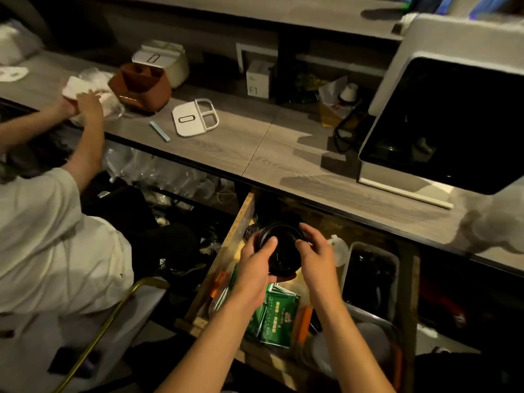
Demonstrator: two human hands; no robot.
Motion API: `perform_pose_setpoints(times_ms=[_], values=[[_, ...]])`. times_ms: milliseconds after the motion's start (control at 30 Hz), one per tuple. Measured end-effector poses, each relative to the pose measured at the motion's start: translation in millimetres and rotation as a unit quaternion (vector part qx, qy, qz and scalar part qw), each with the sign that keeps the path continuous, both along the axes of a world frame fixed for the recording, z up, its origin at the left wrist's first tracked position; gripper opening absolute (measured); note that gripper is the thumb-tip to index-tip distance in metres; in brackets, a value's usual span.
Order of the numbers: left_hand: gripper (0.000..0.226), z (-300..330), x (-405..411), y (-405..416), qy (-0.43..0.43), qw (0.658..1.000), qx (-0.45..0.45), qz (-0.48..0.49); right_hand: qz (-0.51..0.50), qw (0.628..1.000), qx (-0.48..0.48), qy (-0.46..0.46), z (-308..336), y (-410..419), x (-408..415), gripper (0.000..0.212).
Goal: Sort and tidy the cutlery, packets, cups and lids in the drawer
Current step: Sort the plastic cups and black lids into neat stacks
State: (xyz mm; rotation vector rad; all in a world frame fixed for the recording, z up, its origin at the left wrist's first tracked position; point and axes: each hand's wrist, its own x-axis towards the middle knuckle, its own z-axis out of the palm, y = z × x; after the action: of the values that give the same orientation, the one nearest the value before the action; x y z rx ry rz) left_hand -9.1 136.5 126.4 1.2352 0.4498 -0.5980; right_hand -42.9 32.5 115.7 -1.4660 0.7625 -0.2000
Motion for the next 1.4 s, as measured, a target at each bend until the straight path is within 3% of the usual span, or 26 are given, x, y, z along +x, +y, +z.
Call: perform_pose_setpoints(times_ms=[100, 367, 500, 667, 833, 1033, 1167, 1300, 1400], values=[[0.035, 9, -7, 3, -0.026, 0.999, 0.003, -0.022, 0.033, 0.992, 0.120, 0.004, 11, 3, -4, 0.027], [0.036, 28, 0, 26, -0.035, 0.986, 0.050, -0.153, -0.053, 0.996, 0.066, -0.039, 25, 23, -10, 0.021], [0.028, 30, 2, 53, -0.033, 0.991, 0.059, -0.117, -0.059, 0.995, 0.066, -0.041, 25, 60, -7, 0.017], [0.017, 19, 15, 91, -0.001, 0.989, 0.076, -0.124, -0.071, 0.983, 0.169, -0.017, 22, 104, 3, 0.022], [0.013, 13, 27, 109, -0.026, 0.989, 0.082, -0.119, -0.086, 0.986, 0.140, -0.017, 12, 130, 17, 0.022], [0.022, 8, 40, 109, 0.039, 0.990, 0.005, -0.132, -0.125, 0.987, 0.091, -0.038, 11, 129, 28, 0.018], [0.021, -7, 50, 100, 0.032, 0.991, 0.047, -0.122, -0.091, 0.988, 0.121, -0.008, 4, 116, 33, 0.016], [0.019, -28, 69, 95, 0.020, 0.994, 0.069, -0.088, -0.060, 0.987, 0.146, 0.017, -18, 88, 50, 0.031], [0.041, -54, 89, 95, 0.057, 0.996, 0.070, -0.025, -0.089, 0.986, 0.126, 0.060, -59, 63, 72, 0.023]])
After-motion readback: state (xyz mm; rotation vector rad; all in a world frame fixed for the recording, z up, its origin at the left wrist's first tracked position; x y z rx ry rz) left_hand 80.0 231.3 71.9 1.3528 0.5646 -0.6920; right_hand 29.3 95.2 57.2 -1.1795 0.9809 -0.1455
